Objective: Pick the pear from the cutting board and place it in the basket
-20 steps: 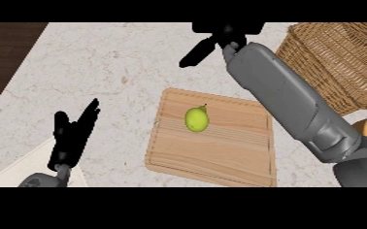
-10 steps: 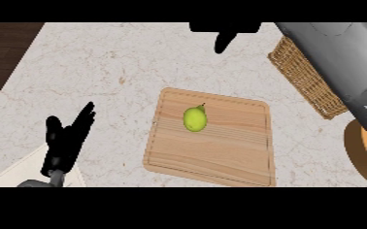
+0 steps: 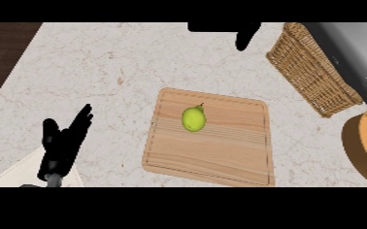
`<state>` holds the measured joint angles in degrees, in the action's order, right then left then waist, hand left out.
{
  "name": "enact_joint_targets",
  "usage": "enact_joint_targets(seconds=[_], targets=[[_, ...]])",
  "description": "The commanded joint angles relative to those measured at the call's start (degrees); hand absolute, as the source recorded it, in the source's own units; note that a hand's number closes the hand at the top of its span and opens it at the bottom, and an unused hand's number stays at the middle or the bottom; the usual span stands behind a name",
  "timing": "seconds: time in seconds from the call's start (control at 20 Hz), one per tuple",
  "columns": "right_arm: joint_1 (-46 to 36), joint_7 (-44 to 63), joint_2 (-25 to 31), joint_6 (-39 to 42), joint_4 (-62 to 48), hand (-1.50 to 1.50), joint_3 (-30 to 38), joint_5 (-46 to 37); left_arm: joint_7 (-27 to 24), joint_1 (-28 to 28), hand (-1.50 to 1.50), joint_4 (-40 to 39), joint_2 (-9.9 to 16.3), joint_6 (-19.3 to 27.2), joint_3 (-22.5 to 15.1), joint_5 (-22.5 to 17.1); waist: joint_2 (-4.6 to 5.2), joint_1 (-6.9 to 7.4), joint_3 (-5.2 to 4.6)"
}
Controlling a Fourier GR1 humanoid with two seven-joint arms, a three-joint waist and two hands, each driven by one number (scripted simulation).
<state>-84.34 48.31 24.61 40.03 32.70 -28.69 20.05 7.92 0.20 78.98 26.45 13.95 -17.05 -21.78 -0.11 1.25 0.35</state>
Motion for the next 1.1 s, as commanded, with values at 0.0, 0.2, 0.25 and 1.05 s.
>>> enact_joint_targets(seconds=[0.0, 0.2, 0.25, 1.05], targets=[[-0.65, 4.43, -1.41, 3.72, -1.28, -1.5, 0.82, 0.86, 1.76, 5.43, 0.0, -1.25, 0.21, -0.71, -0.65, -0.42, 0.08, -0.16, -0.39], [0.78, 1.42, -4.22, -0.04, -2.58, -1.5, 0.41, -2.0, -0.74, 3.45, 0.0, -4.28, -2.78, -1.26, -0.85, 0.63, 0.41, -0.27, -0.42], [1.71, 3.18, -6.46, -4.8, -0.58, -1.5, 0.94, -1.69, 1.29, 6.2, 0.0, -0.01, 1.03, -2.41, 0.6, -0.45, -0.04, -0.39, -0.37], [16.44, -1.23, -14.24, -12.03, 5.42, -1.5, -2.95, -11.4, -0.12, 4.37, 0.0, -5.43, -3.38, -2.52, 1.5, 2.13, 0.28, -1.24, -0.41]])
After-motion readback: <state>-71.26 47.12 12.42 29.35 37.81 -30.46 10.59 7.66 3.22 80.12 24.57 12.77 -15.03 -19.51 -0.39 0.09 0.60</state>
